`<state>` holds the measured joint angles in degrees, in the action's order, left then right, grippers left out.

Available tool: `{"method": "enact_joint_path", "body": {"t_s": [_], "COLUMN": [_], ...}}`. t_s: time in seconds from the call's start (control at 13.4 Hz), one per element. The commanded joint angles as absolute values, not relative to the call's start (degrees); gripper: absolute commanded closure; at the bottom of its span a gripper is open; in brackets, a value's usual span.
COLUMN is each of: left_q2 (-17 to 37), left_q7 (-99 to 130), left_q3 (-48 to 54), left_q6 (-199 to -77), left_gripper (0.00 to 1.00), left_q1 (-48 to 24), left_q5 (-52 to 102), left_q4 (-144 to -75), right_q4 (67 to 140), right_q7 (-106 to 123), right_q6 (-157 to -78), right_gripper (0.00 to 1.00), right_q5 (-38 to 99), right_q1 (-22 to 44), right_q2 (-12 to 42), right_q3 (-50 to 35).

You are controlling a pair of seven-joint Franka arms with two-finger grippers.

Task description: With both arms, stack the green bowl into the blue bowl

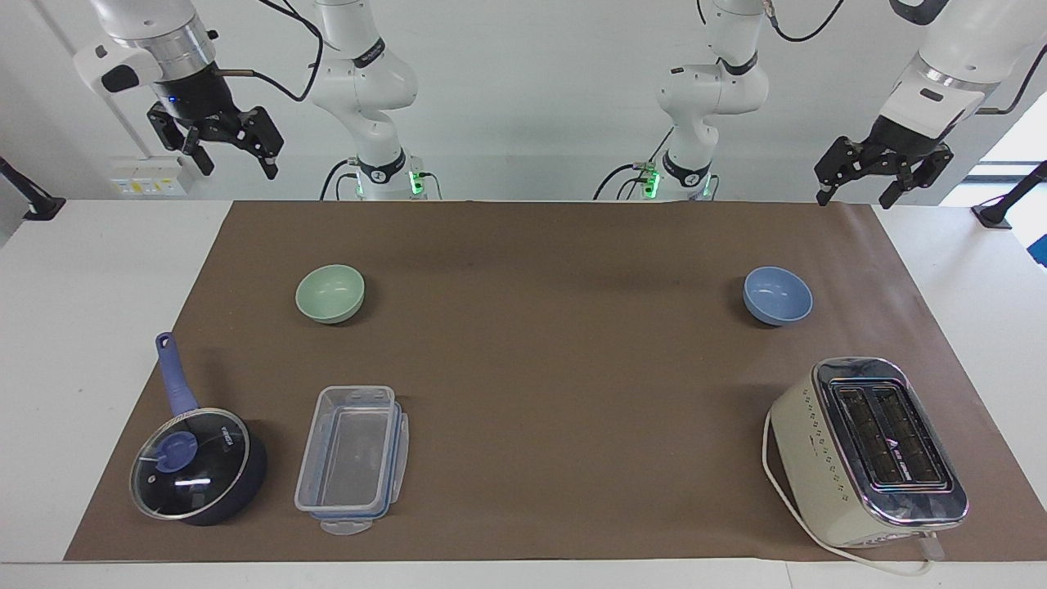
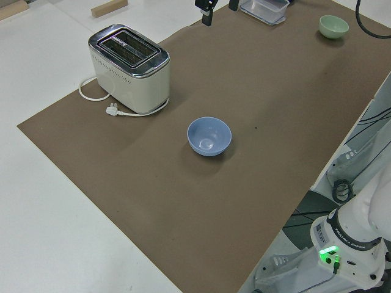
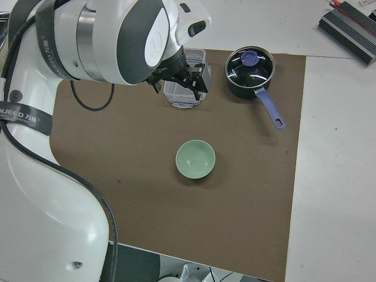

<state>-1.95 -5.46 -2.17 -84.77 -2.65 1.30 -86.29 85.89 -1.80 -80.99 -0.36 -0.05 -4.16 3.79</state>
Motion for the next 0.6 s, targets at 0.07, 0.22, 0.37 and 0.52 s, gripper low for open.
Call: {"method": "enact_joint_path", "body": {"t_s": [0.07,0.22,0.37,0.52], "left_q2": [-2.9,-3.0,-3.0,-3.0], "left_q7": [-5.5,-6.1,-6.2,-6.2], "left_q3": [-2.2,-2.2,-2.2,-2.2], "left_q6": [-84.0,-84.0,-84.1,-84.1], "left_gripper": [0.00,0.00,0.00,0.00], "left_q1": [-2.5,-2.4,-2.1,-2.1], "left_q5": [1.8,1.8,1.8,1.8], "left_q4": [-86.8,-87.0,-87.0,-87.0], "right_q4": [86.2,86.2,86.2,86.2], "right_q7": [-0.5,-0.5,-0.4,-0.4], "right_q6": [-80.1,-80.1,-80.1,-80.1], "right_gripper": [0.00,0.00,0.00,0.00], "right_q5": [-0.9,-0.9,-0.9,-0.9], "right_q1": [-0.4,-0.4,-0.4,-0.4], "right_q2": [-4.9,-4.9,-4.9,-4.9], "right_q3": [3.6,3.6,3.6,3.6]}}
